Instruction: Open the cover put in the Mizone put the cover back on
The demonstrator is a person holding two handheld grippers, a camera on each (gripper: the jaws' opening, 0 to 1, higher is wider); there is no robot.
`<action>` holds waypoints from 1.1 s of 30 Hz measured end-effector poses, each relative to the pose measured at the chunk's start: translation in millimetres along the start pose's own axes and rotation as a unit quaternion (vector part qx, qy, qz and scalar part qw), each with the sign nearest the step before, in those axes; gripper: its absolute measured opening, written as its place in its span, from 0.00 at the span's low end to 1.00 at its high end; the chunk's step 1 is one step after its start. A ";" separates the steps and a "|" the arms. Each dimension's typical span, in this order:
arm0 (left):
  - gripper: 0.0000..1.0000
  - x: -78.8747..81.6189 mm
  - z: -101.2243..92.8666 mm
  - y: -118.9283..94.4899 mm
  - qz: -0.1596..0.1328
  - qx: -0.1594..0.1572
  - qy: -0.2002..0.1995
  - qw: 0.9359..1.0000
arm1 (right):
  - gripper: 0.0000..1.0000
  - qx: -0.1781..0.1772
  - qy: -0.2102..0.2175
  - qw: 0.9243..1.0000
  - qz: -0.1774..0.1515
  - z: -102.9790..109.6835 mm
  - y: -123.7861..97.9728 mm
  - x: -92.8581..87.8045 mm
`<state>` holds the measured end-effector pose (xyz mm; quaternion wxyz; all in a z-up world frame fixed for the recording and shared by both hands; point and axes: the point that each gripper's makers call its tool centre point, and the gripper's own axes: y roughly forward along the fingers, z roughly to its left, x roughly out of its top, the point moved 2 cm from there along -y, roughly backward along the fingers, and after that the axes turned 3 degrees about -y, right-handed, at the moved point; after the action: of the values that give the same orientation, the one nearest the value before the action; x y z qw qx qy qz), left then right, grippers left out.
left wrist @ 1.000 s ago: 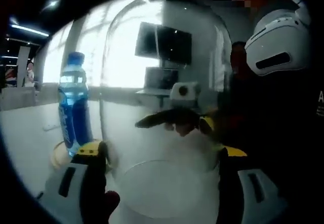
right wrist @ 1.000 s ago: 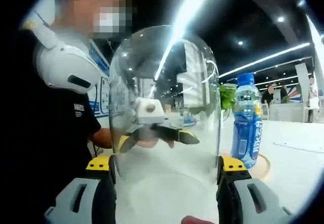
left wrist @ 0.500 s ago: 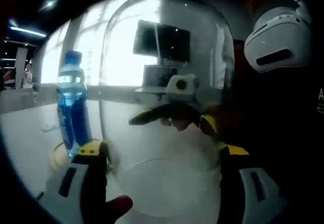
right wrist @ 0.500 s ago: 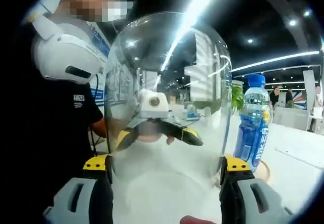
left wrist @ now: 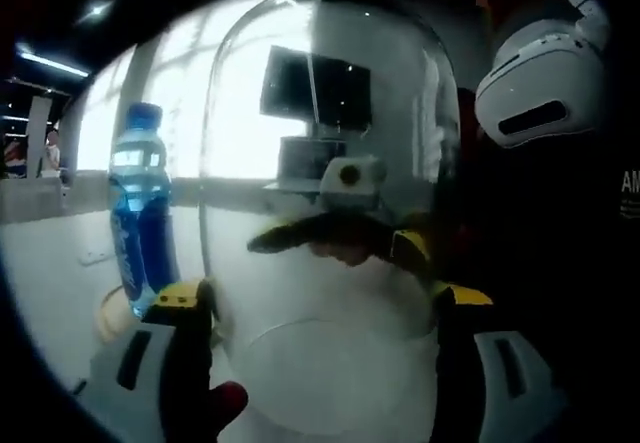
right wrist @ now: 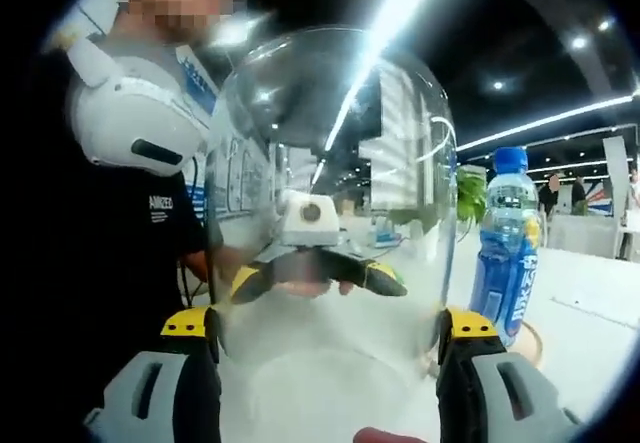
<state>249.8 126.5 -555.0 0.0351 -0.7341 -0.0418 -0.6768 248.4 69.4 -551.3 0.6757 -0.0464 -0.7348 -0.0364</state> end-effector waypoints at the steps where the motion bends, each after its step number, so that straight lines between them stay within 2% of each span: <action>1: 0.80 0.4 -0.1 0.5 -0.001 0.000 -0.001 1.000 | 0.83 0.001 0.002 1.000 -0.006 -0.2 -0.1 0.2; 9: 0.82 -0.2 -0.7 4.6 0.001 0.007 0.001 1.000 | 0.85 0.012 0.017 1.000 -0.015 -1.3 2.8 0.1; 16: 0.83 -0.1 -0.3 7.3 -0.001 -0.006 -0.006 1.000 | 0.89 0.026 0.032 0.999 -0.013 -1.8 8.1 -1.2; 23: 0.84 -0.2 0.4 11.5 -0.011 -0.002 -0.006 1.000 | 0.90 0.034 0.031 0.999 -0.018 -1.0 8.2 -1.0; 27: 0.85 -0.4 0.0 13.6 -0.004 0.000 -0.004 1.000 | 0.90 0.033 0.030 0.999 -0.019 -0.2 9.1 -0.7; 33: 0.85 -0.5 0.9 14.7 -0.010 -0.003 -0.008 1.000 | 0.90 0.035 0.027 0.999 -0.009 -0.6 9.5 -0.5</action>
<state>252.3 111.9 -555.5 0.0253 -0.7392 -0.0474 -0.6713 250.1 78.8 -551.9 0.6964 -0.0151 -0.7172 -0.0185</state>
